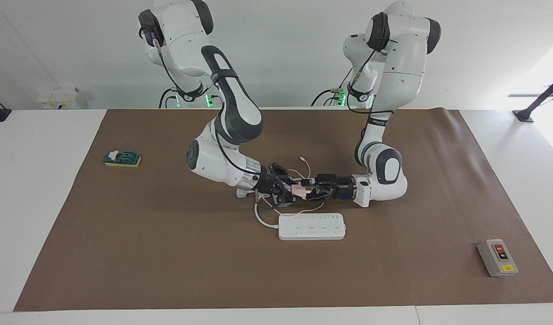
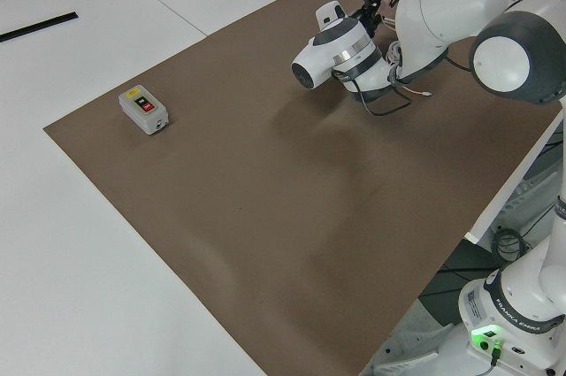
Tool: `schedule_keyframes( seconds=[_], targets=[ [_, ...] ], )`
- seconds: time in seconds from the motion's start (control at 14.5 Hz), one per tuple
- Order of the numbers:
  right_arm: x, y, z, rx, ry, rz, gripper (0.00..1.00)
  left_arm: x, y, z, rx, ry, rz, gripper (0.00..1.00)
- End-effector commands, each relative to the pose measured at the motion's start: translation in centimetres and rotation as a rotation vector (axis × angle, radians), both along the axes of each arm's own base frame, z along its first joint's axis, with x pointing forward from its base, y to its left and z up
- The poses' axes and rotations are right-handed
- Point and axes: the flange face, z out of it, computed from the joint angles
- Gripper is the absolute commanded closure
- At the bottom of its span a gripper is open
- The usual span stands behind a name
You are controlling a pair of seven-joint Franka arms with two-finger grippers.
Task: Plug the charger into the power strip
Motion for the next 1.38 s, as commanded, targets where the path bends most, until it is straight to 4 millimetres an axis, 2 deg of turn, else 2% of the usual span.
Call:
schedule_keyframes(
  seconds=[0.0,0.07,0.14,0.28,0.55,0.62,0.69,0.76,1.04,1.17,1.31],
  targets=[
    [0.4,0.0,0.2,0.025,0.022,-0.032,1.00,0.6,0.0,-0.1,-0.031,-0.017,0.006,0.44],
    [0.4,0.0,0.3,0.031,0.025,-0.036,1.00,0.6,0.0,0.0,-0.033,-0.016,0.003,0.59],
    [0.5,-0.1,0.3,0.037,0.027,-0.043,1.00,0.5,0.0,0.1,-0.034,-0.019,-0.001,0.80],
    [0.5,-0.1,0.3,0.037,0.027,-0.043,1.00,0.6,-0.1,0.4,-0.047,-0.028,-0.013,1.00],
    [0.5,-0.1,0.3,0.039,0.034,-0.046,1.00,1.2,0.4,1.4,-0.057,-0.056,-0.014,1.00],
    [0.6,-0.3,0.3,0.036,0.043,-0.061,0.62,1.2,0.4,1.4,-0.056,-0.060,-0.013,1.00],
    [0.5,-0.2,0.3,0.030,0.063,-0.077,0.02,1.3,0.5,1.4,-0.055,-0.060,-0.010,1.00],
    [0.7,-0.5,0.2,0.029,0.079,-0.092,0.00,1.3,0.5,1.4,-0.055,-0.062,-0.010,1.00],
    [2.0,-4.0,1.6,0.039,0.076,-0.138,0.00,2.0,1.3,1.9,-0.026,-0.086,-0.013,1.00],
    [2.4,-5.6,2.2,0.045,0.087,-0.145,0.00,4.3,4.0,3.7,0.085,-0.157,-0.019,1.00],
    [2.6,-7.5,3.5,0.052,0.097,-0.131,0.00,5.4,5.5,5.7,0.157,-0.152,-0.052,1.00]
  ],
)
